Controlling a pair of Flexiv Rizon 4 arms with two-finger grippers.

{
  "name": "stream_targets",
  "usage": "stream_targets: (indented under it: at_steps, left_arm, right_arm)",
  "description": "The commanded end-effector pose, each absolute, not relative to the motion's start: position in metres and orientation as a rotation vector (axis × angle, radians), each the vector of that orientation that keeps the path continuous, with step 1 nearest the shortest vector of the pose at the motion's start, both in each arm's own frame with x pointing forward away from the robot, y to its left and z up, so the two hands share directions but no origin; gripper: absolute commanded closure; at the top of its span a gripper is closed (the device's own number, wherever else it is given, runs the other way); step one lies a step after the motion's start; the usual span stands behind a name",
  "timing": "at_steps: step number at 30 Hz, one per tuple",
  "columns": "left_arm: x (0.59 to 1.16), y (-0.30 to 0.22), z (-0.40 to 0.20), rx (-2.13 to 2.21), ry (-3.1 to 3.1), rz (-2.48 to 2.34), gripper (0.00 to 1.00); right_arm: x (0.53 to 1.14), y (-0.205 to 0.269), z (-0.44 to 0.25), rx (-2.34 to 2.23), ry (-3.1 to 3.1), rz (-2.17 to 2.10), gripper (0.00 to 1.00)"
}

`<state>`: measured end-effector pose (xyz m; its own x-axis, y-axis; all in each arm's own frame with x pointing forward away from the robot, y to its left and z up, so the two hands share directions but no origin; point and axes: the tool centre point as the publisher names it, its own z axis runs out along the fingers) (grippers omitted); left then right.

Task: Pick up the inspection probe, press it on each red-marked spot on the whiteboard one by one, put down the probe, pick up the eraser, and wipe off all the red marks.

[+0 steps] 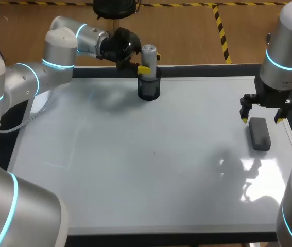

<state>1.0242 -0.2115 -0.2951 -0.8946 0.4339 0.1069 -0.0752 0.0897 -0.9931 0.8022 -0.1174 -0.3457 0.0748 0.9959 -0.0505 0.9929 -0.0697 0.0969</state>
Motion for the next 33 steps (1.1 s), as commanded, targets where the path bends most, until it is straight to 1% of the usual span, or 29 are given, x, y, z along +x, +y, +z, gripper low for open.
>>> stream_targets:
  at_steps: [1,8,10,11,13,16,33]
  left_arm:
    - [1.017,-0.206,-0.282,-0.343,-2.036,1.862,0.08]
    - [1.017,-0.201,-0.267,-0.363,-2.055,1.869,0.06]
    - [1.017,-0.199,-0.262,-0.366,-2.061,1.875,0.08]
    - [1.016,-0.198,-0.26,-0.367,-2.063,1.876,0.07]
    - [1.017,-0.195,-0.255,-0.372,-2.074,1.88,0.1]
    - [1.016,-0.189,-0.249,-0.373,-2.087,1.887,0.08]
    - [1.012,-0.157,-0.231,-0.341,-2.144,1.94,0.08]
  right_arm:
    - [0.802,-0.118,-0.344,2.222,2.068,0.045,0.0]
    - [0.802,-0.118,-0.344,2.222,2.068,0.045,0.0]
    - [0.802,-0.118,-0.344,2.222,2.068,0.045,0.0]
    - [0.802,-0.118,-0.344,2.222,2.068,0.045,0.0]
    - [0.802,-0.118,-0.344,2.222,2.068,0.045,0.0]
    - [0.802,-0.118,-0.344,2.222,2.068,0.045,0.0]
    - [0.802,-0.118,-0.344,2.222,2.068,0.045,0.0]
